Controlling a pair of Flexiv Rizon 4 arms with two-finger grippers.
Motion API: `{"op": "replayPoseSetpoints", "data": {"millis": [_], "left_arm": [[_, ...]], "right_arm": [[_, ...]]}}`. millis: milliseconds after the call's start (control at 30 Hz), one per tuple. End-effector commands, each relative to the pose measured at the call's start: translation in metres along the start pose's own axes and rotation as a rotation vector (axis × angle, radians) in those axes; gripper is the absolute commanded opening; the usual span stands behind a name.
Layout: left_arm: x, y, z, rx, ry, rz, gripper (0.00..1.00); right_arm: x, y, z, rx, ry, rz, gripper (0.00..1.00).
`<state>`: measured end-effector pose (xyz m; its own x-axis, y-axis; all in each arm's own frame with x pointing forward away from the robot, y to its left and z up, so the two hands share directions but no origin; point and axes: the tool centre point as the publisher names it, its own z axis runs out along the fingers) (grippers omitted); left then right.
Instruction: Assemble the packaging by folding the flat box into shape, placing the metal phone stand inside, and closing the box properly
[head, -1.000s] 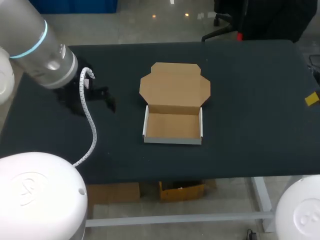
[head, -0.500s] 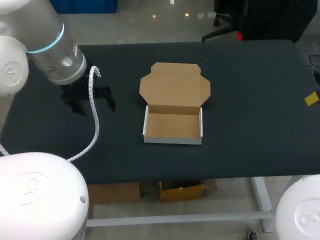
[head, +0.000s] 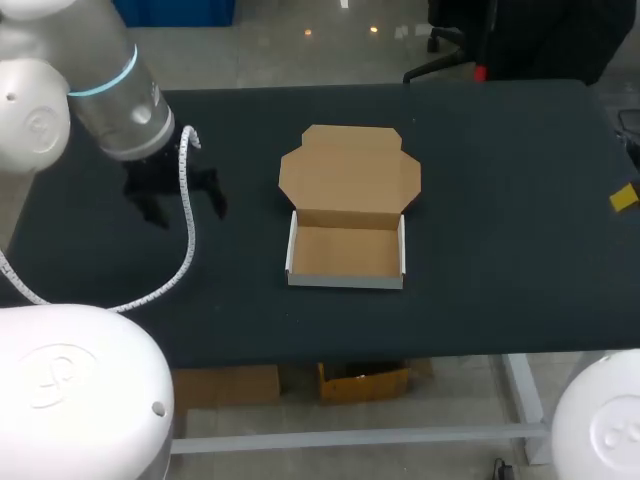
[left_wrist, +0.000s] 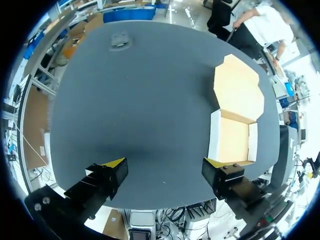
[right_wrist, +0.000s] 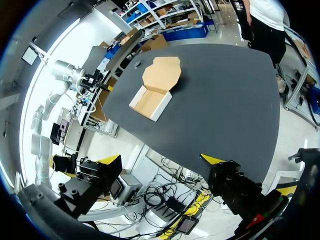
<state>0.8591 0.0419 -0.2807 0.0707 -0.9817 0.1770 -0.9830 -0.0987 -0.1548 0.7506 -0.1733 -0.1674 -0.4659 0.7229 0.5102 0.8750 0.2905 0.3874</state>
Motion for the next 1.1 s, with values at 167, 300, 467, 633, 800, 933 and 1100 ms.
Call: {"op": "replayPoseSetpoints", "data": {"millis": [167,300,467,633,800,933,1100], "left_arm": [[0.0011,-0.0131,0.0117,-0.077,0.004,0.002,1.00],[0.0011,-0.0131,0.0117,-0.077,0.004,0.002,1.00],[0.0011,-0.0131,0.0117,-0.077,0.004,0.002,1.00],[0.0011,-0.0131,0.0117,-0.077,0.004,0.002,1.00],[0.0012,-0.0135,0.0111,-0.066,0.003,0.004,1.00],[0.0005,-0.0148,0.0094,-0.047,0.005,0.004,1.00],[-0.0001,-0.0172,0.0147,-0.034,-0.009,0.018,1.00]], "right_arm": [[0.0015,-0.0012,-0.0009,-0.001,-0.002,0.000,1.00],[0.0015,-0.0012,-0.0009,-0.001,-0.002,0.000,1.00],[0.0015,-0.0012,-0.0009,-0.001,-0.002,0.000,1.00],[0.0015,-0.0012,-0.0009,-0.001,-0.002,0.000,1.00],[0.0015,-0.0012,-0.0009,-0.001,-0.002,0.000,1.00],[0.0015,-0.0012,-0.0009,-0.001,-0.002,0.000,1.00],[0.0015,-0.0012,-0.0009,-0.001,-0.002,0.000,1.00]]}}
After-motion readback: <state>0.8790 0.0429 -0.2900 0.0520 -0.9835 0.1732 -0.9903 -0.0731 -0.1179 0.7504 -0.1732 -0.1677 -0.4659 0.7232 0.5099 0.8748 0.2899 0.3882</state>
